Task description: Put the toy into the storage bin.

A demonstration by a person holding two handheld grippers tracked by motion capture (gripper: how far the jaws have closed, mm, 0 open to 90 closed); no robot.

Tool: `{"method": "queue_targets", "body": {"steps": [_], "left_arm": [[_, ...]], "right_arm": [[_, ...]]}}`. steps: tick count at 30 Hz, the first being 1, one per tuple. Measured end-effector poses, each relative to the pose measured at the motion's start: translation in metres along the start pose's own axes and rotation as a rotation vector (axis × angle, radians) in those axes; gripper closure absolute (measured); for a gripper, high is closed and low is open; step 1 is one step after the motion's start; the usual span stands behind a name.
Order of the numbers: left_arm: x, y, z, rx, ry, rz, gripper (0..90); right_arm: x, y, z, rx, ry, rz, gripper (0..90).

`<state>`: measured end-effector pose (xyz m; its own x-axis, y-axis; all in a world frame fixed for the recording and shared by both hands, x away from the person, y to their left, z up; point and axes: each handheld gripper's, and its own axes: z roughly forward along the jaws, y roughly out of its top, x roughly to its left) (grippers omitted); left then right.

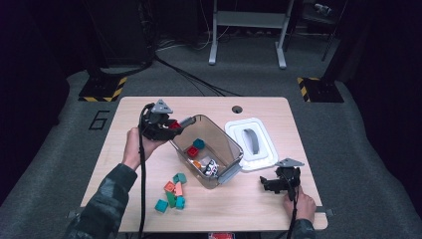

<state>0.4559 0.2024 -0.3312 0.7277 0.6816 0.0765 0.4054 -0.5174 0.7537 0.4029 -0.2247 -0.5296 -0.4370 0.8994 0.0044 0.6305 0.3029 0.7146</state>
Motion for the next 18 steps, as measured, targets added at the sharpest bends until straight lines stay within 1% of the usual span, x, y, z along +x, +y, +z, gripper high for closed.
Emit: {"method": "queue_targets", "body": {"steps": [3, 4, 6, 7, 8, 10, 12, 16, 18], "left_arm": [[-0.002, 0.004, 0.008, 0.004, -0.013, -0.002, 58.8], [-0.002, 0.006, 0.011, 0.012, -0.018, 0.001, 58.8], [-0.004, 0.006, 0.018, 0.019, -0.023, 0.001, 58.8], [-0.004, 0.006, 0.021, 0.027, -0.027, 0.0, 58.7], [-0.005, 0.005, 0.024, 0.036, -0.03, 0.002, 58.8], [-0.005, 0.002, 0.029, 0.055, -0.04, -0.004, 58.7], [-0.004, -0.001, 0.035, 0.081, -0.047, 0.001, 58.7], [-0.005, -0.012, 0.047, 0.119, -0.057, -0.02, 58.7], [-0.005, -0.018, 0.053, 0.139, -0.06, -0.023, 58.7]], "right_arm": [[0.0, 0.0, 0.0, 0.0, 0.0, 0.0, 0.0], [0.0, 0.0, 0.0, 0.0, 0.0, 0.0, 0.0], [0.0, 0.0, 0.0, 0.0, 0.0, 0.0, 0.0], [0.0, 0.0, 0.0, 0.002, 0.0, 0.006, 0.0], [0.0, 0.0, 0.0, 0.001, 0.0, 0.001, 0.0], [0.0, 0.0, 0.0, 0.0, 0.0, 0.0, 0.0], [0.0, 0.0, 0.0, 0.0, 0.0, 0.0, 0.0], [0.0, 0.0, 0.0, 0.0, 0.0, 0.0, 0.0], [0.0, 0.0, 0.0, 0.0, 0.0, 0.0, 0.0]]}}
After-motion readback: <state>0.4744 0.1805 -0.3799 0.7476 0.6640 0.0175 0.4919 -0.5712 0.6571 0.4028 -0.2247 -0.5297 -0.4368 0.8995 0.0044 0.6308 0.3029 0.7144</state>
